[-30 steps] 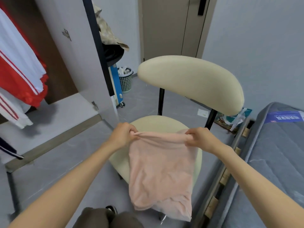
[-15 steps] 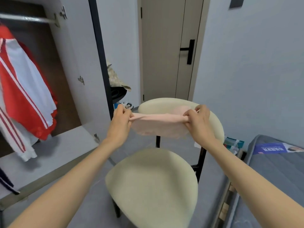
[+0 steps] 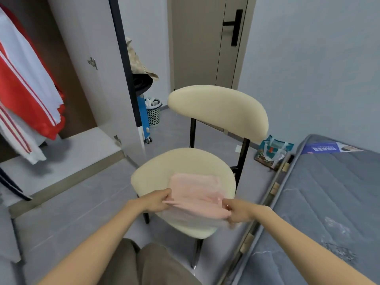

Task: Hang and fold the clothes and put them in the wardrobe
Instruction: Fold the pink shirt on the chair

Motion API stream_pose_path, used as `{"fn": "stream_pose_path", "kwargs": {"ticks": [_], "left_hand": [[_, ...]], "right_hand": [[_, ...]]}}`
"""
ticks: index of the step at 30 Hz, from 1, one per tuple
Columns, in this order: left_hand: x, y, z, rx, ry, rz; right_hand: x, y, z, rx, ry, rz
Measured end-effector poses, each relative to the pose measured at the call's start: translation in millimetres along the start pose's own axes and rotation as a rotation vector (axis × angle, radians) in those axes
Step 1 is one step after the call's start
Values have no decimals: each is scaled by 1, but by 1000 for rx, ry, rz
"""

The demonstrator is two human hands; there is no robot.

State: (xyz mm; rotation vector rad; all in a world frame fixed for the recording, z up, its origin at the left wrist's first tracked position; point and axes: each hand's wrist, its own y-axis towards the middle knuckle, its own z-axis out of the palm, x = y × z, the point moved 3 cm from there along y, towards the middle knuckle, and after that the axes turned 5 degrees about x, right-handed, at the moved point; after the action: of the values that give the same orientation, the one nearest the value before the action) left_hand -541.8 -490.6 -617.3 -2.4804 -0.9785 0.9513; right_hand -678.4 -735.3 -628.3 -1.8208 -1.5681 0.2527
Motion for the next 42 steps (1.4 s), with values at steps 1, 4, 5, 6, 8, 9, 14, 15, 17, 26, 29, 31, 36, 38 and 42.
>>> {"fn": "stream_pose_path", "kwargs": {"ticks": [1,4,5,6,8,9,14,15,17,26,29,31,36,38,42], "left_hand": [[-1,-2,4,46,-35,-18],[-3,-9,12,101,-170,-60],[-2,-10,12,67,-226,-62],[-2,-10,11,2,-277,-60],[1,-6,7,-189,-393,-58],[3,-2,4,-286,-472,-70],[12,41,-4,-557,-757,-141],[14,51,-6,-602,-782,-153],[18,69,-11,-686,-838,-166],[38,111,10,-644,-974,-334],[40,113,35,-483,-786,-424],[33,111,39,-503,-615,-439],[4,104,24,-769,-525,-226],[2,104,21,-774,-497,-246],[13,113,27,-652,-450,-487]], "right_hand": [[-1,-3,3,14,19,-2],[-5,-7,3,19,70,-6],[-7,-7,1,1,103,-7],[-11,-6,0,-39,160,-7],[-22,-3,-6,-202,332,-3],[-28,-1,-9,-311,438,4],[-47,18,-13,-719,852,78],[-48,24,-14,-756,892,83],[-52,35,-14,-826,968,99],[-44,77,3,-826,1066,222],[-38,87,37,-674,1094,433],[-34,89,49,-648,1068,521],[-31,78,27,-980,973,315],[-31,77,19,-1005,954,269],[-39,90,30,-653,905,494]]}}
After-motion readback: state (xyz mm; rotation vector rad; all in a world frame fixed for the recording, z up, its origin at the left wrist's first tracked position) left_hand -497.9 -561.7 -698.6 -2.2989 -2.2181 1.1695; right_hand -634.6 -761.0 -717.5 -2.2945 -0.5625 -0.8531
